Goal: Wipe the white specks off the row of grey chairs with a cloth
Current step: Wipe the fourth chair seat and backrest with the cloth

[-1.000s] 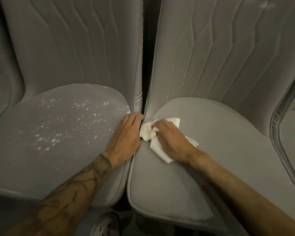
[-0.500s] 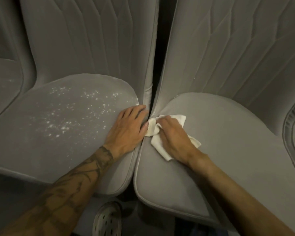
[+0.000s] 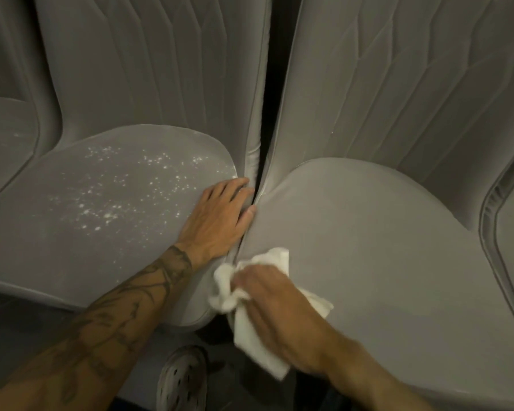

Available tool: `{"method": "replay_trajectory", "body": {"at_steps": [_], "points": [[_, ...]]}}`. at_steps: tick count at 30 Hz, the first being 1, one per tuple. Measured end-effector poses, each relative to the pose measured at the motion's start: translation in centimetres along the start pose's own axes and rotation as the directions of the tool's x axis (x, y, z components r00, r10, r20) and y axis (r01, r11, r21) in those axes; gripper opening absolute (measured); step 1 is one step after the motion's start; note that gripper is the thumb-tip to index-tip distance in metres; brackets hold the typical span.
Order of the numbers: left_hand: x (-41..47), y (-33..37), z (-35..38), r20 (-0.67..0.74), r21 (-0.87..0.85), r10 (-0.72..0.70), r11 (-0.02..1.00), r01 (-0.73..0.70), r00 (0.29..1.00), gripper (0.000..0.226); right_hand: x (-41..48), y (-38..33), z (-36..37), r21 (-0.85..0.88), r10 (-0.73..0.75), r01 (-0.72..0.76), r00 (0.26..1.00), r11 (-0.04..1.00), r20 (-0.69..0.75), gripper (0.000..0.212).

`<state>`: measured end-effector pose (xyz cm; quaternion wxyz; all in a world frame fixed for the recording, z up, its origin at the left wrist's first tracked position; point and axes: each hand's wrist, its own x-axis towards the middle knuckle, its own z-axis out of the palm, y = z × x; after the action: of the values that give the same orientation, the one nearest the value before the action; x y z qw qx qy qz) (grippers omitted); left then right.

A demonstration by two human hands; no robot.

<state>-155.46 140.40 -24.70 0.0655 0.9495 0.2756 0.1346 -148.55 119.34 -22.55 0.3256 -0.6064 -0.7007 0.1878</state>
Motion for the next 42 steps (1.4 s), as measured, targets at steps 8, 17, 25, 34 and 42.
{"method": "replay_trajectory", "body": {"at_steps": [8, 17, 25, 34, 42], "points": [[0.4, 0.9, -0.7, 0.021, 0.068, 0.026, 0.997, -0.028, 0.999, 0.048, 0.7, 3.6, -4.2, -0.107, 0.025, -0.034, 0.996, 0.994, -0.080, 0.027], [7.9, 2.1, 0.6, -0.339, 0.035, 0.073, 0.997, -0.065, 0.938, 0.042, 12.2, 11.9, -5.5, -0.093, 0.282, -0.360, 0.845, 0.928, -0.455, 0.011], [17.4, 4.8, -1.1, -0.654, -0.124, -0.010, 0.988, -0.094, 0.757, 0.056, 13.9, 15.2, -10.2, -0.152, 0.252, -0.353, 0.855, 0.923, -0.453, 0.019], [26.2, 7.4, -6.2, -0.785, -0.159, -0.073, 0.983, -0.086, 0.616, 0.062, 13.0, 17.6, -25.8, -0.343, -0.163, -0.326, 0.473, 0.881, -0.866, 0.024], [27.8, 6.7, -6.6, -0.830, -0.088, -0.010, 0.990, -0.112, 0.558, 0.062, 7.9, 22.3, -32.6, -0.643, -0.305, -0.534, 0.589, 0.549, -0.749, 0.041]]}}
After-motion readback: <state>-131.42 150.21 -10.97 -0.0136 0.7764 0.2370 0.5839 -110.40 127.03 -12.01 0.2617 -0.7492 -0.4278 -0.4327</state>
